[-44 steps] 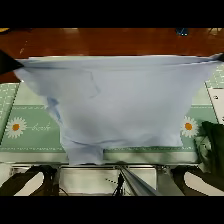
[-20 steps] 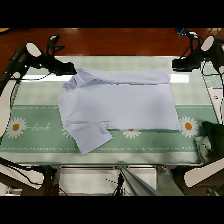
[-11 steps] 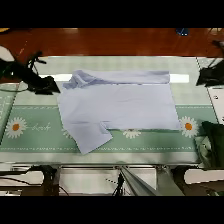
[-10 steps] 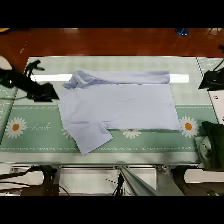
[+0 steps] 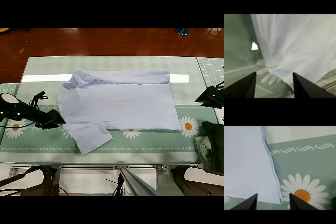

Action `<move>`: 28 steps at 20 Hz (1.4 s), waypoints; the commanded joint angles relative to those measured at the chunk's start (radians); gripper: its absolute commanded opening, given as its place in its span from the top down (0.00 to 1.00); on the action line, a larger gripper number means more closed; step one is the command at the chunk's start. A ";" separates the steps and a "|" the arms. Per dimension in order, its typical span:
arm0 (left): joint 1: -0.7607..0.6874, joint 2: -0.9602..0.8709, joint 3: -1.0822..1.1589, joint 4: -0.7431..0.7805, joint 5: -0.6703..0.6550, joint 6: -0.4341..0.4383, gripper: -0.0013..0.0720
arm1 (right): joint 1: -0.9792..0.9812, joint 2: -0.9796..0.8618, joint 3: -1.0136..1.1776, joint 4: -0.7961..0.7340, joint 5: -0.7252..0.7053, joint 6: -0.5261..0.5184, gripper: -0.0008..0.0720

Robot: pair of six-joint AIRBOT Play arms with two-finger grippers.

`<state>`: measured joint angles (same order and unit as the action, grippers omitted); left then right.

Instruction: Fold the shirts.

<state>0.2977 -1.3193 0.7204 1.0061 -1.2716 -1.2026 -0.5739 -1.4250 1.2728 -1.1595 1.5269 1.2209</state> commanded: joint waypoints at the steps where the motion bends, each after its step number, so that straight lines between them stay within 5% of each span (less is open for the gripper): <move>1: -0.010 -0.009 -0.043 -0.023 0.076 0.014 0.24 | -0.010 0.008 -0.033 0.054 -0.015 -0.028 0.32; 3: -0.040 -0.032 -0.043 -0.059 0.122 0.014 0.25 | -0.010 0.010 -0.033 0.066 -0.013 -0.029 0.32; 5: -0.068 -0.057 -0.043 -0.116 0.162 0.023 0.38 | -0.010 0.010 -0.033 0.081 -0.008 -0.029 0.32; 7: -0.085 -0.073 -0.043 -0.128 0.160 0.031 0.80 | -0.010 0.010 -0.033 0.077 0.004 -0.031 0.32; 8: -0.084 -0.072 -0.043 -0.128 0.152 0.036 0.94 | -0.014 0.010 -0.033 0.058 0.008 -0.034 0.32; 17: -0.084 -0.070 -0.042 -0.129 0.101 0.085 0.95 | -0.096 0.010 -0.293 0.000 -0.043 -0.074 0.32; 28: -0.084 -0.070 -0.035 -0.140 0.101 0.096 0.95 | -0.095 0.010 -0.523 0.135 -0.196 -0.112 0.32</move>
<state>0.2138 -1.3895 0.6815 0.8772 -1.1698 -1.1095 -0.6685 -1.4158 0.7956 -1.0733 1.3762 1.1191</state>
